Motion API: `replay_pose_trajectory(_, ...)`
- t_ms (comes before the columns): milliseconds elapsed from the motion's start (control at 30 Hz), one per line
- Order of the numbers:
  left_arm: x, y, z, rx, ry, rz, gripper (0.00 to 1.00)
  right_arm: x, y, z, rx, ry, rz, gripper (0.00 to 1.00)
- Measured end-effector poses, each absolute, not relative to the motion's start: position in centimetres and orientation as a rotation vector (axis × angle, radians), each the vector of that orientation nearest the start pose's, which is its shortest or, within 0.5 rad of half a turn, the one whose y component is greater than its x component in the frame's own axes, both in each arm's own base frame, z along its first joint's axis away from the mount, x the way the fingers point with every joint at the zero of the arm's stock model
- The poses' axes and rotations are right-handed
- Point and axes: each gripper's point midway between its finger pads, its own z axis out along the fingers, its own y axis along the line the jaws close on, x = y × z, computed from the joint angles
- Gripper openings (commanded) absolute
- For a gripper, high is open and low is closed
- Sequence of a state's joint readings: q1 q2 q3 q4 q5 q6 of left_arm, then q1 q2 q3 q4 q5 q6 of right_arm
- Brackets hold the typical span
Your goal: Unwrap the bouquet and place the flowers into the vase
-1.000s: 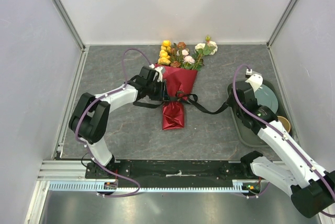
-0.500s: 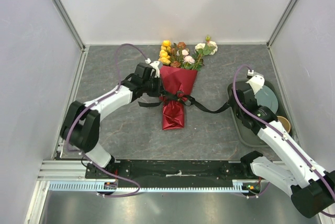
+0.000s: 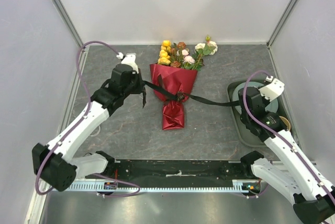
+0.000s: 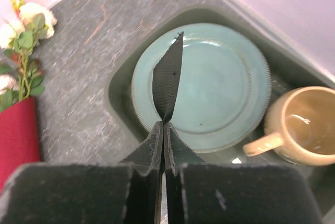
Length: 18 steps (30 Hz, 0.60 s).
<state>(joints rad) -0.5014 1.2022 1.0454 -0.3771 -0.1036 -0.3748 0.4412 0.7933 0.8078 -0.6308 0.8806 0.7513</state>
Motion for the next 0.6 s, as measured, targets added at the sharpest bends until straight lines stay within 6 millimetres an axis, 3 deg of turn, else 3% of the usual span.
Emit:
replay_pose_trajectory(333, 30.4, -11.1, 24.3, -0.092, 2.056, -0.159, 0.02, 23.5, -4.7, 27.7, 0.864, 1.577, -0.29, 0.07)
replay_pose_trajectory(467, 30.0, -10.0, 24.6, -0.119, 2.04, -0.118, 0.02, 22.6, -5.6, 28.9, 0.89, 1.533, -0.306, 0.08)
replay_pose_trajectory(600, 29.8, -9.9, 24.4, -0.117, 2.048, -0.113, 0.02, 22.6, -5.5, 28.6, 0.878, 1.556, -0.312, 0.1)
